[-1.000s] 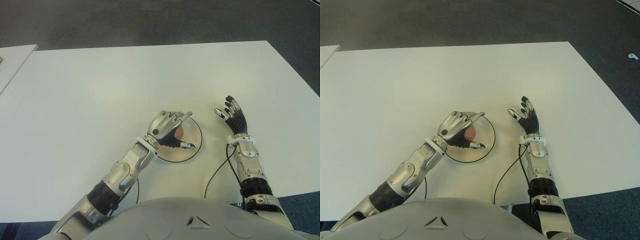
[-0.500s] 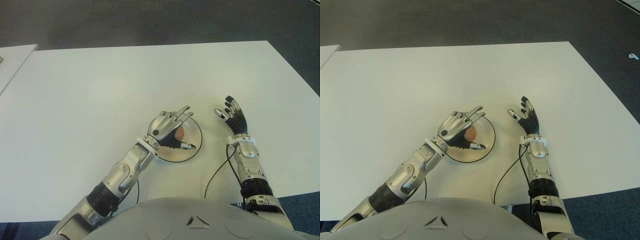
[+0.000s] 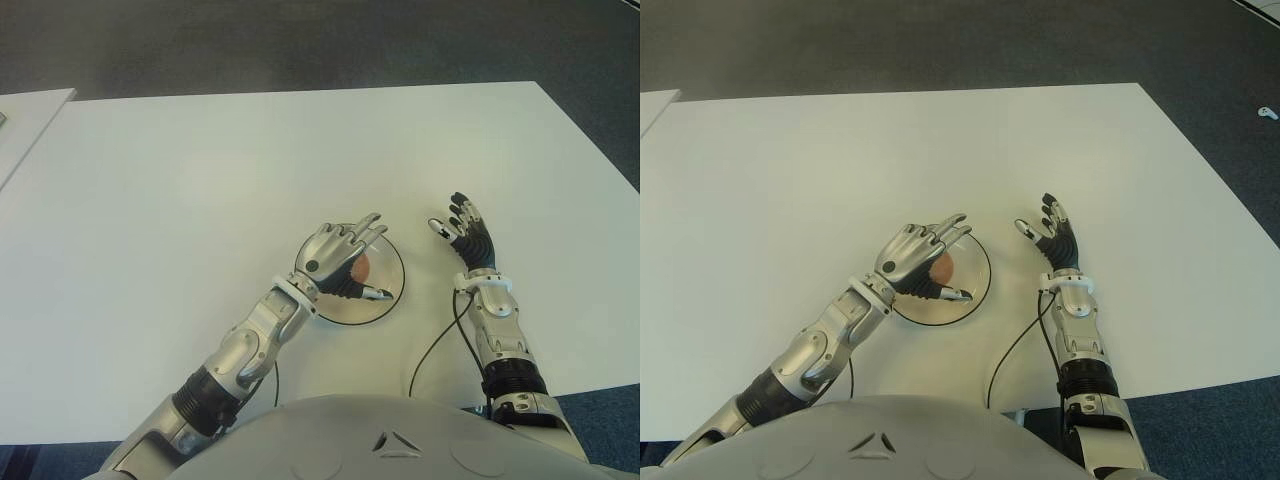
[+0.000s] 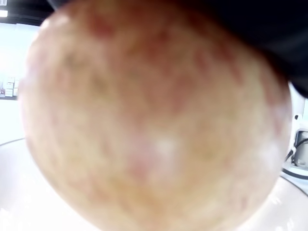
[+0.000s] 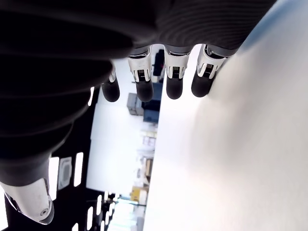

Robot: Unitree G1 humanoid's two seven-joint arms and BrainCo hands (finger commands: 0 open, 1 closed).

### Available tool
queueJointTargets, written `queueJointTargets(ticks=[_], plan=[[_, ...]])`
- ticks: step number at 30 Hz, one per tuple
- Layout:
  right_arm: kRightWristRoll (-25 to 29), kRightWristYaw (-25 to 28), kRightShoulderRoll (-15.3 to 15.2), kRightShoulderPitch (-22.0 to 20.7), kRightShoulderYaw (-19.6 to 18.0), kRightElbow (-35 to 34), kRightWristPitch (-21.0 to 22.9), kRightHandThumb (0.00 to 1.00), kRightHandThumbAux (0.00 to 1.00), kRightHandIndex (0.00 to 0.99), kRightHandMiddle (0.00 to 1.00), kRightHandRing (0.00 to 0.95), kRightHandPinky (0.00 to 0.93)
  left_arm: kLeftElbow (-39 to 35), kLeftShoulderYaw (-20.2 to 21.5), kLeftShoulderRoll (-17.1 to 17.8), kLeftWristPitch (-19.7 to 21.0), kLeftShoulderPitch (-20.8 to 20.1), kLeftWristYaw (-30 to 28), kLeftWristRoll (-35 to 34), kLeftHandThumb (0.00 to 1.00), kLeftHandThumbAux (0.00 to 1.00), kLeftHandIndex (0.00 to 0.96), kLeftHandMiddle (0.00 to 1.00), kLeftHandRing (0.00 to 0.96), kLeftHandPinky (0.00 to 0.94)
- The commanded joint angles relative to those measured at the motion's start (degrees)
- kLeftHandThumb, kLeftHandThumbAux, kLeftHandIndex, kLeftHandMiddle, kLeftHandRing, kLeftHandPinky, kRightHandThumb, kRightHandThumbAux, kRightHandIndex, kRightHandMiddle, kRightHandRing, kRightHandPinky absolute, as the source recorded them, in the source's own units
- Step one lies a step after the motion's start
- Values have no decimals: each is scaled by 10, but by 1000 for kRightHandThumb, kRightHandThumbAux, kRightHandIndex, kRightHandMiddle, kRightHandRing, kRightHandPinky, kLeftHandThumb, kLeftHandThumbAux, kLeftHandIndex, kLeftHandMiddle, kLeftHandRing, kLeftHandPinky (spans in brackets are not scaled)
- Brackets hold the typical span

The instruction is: Put the apples into the plate.

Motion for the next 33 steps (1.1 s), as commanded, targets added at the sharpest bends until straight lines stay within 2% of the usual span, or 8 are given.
queueJointTargets(ticks=[1,33], plan=[[-14,20,14,44,24,28,66,30,634,0,0,0,0,-8,5,-2,6,6,-7,1,65,248,0,0,0,0],[-11,26,8,56,30,5,80,33,673,0,0,0,0,-10,5,-2,3,6,-13,0,51,269,0,0,0,0]])
